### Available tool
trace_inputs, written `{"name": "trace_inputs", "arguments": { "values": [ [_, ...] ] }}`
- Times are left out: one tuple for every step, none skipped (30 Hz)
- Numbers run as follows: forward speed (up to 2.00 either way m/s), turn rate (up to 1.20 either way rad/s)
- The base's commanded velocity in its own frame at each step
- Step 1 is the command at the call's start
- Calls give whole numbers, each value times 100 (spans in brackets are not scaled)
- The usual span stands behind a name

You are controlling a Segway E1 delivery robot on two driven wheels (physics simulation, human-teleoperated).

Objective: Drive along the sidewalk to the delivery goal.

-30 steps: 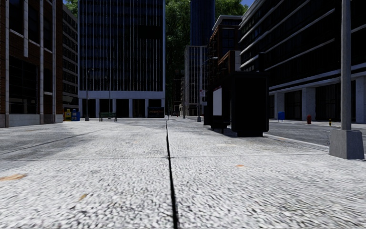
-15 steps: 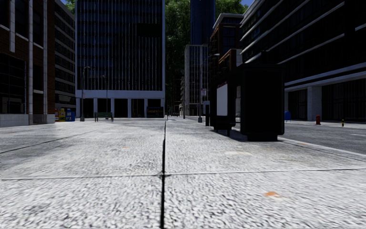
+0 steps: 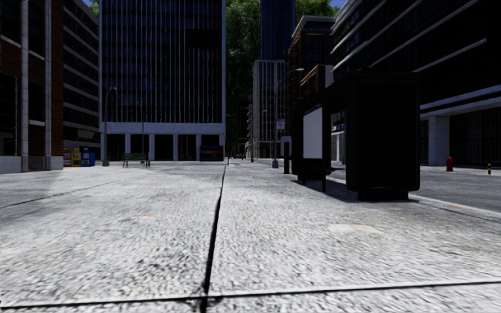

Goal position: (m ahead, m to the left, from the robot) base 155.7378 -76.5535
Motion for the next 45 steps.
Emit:
{"name": "trace_inputs", "arguments": {
  "values": [
    [200, 0],
    [200, 0],
    [200, 0],
    [200, 0],
    [200, 0],
    [200, 0],
    [200, 0],
    [200, 0],
    [200, 0],
    [200, 0],
    [200, 0],
    [200, 0],
    [200, 0],
    [200, 0],
    [200, 0],
    [200, 0],
    [200, 0],
    [200, 0],
    [200, 0],
    [200, 0],
    [200, 0],
    [200, 0],
    [200, 0],
    [200, 0],
    [200, 0],
    [200, 0],
    [200, 0],
    [200, 0],
    [200, 0],
    [200, 0],
    [200, 0],
    [200, 0],
    [200, 0],
    [200, 0],
    [200, 0],
    [200, 0],
    [200, 0],
    [200, 0],
    [200, 0],
    [200, 0],
    [200, 0],
    [200, 0],
    [200, 0],
    [200, 0],
    [200, 0]
  ]
}}
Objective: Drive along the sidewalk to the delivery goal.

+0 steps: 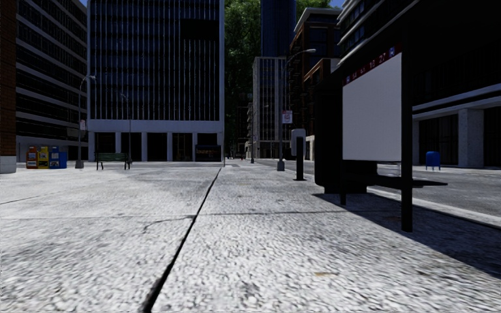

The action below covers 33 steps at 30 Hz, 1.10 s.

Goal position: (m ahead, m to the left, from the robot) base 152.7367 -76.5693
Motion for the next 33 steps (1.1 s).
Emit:
{"name": "trace_inputs", "arguments": {
  "values": [
    [200, 0],
    [200, 0],
    [200, 0],
    [200, 0],
    [200, 0],
    [200, 0],
    [200, 0],
    [200, 0],
    [200, 0],
    [200, 0],
    [200, 0],
    [200, 0],
    [200, 0],
    [200, 0],
    [200, 0],
    [200, 0],
    [200, 0],
    [200, 0],
    [200, 0],
    [200, 0],
    [200, 0],
    [200, 0],
    [200, 0],
    [200, 0],
    [200, 0],
    [200, 0],
    [200, 0],
    [200, 0],
    [200, 0],
    [200, 0],
    [200, 0],
    [200, 0],
    [200, 0]
  ]
}}
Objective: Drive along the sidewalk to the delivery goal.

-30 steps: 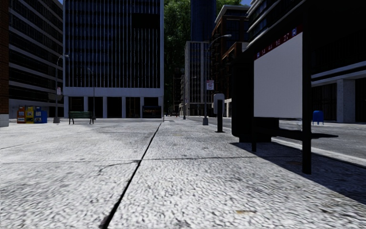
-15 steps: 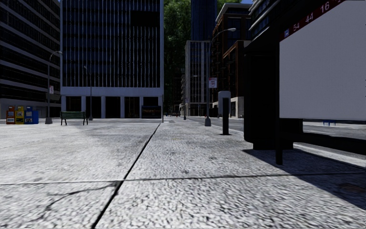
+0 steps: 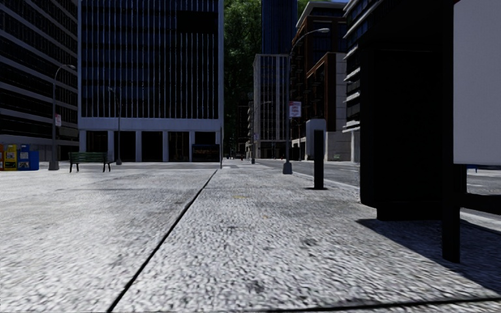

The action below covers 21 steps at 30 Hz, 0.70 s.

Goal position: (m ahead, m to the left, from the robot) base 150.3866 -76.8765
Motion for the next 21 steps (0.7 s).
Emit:
{"name": "trace_inputs", "arguments": {
  "values": [
    [200, 0],
    [200, 0],
    [200, 0],
    [200, 0],
    [200, 0],
    [200, 0],
    [200, 0],
    [200, 0],
    [200, 0],
    [200, 0],
    [200, 0],
    [200, 0],
    [200, 0],
    [200, 0],
    [200, 0],
    [200, 0],
    [200, 0],
    [200, 0],
    [200, 0],
    [200, 0],
    [200, 0]
  ]
}}
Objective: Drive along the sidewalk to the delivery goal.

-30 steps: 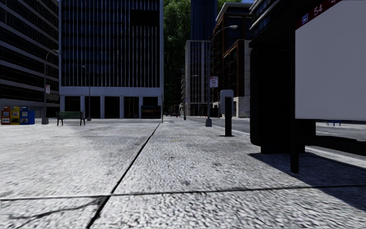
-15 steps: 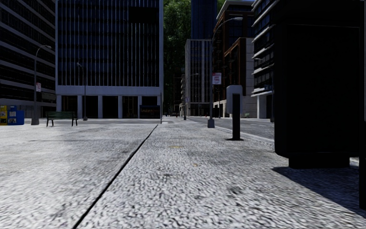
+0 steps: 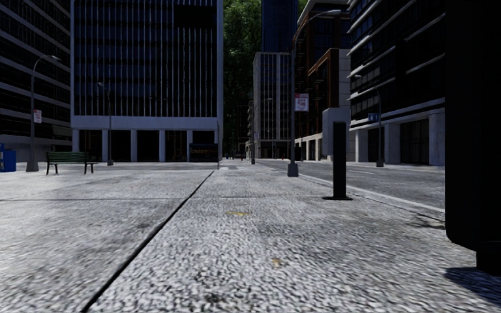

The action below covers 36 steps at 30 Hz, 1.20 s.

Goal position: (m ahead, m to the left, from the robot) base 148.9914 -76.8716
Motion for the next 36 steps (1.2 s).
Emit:
{"name": "trace_inputs", "arguments": {
  "values": [
    [200, 0],
    [200, 0],
    [200, 0],
    [200, 0],
    [200, 0],
    [200, 0],
    [200, 0],
    [200, 0],
    [200, 0],
    [200, 0],
    [200, 0],
    [200, 0],
    [200, 0],
    [200, 0],
    [200, 0],
    [200, 0],
    [200, 0],
    [200, 0],
    [200, 0],
    [200, 0],
    [200, 0],
    [200, 0],
    [200, 0],
    [200, 0],
    [200, 0],
    [200, 0],
    [200, 0],
    [200, 0],
    [200, 0],
    [200, 0],
    [200, 0],
    [200, 0],
    [200, 0],
    [200, 0],
    [200, 0],
    [200, 0]
  ]
}}
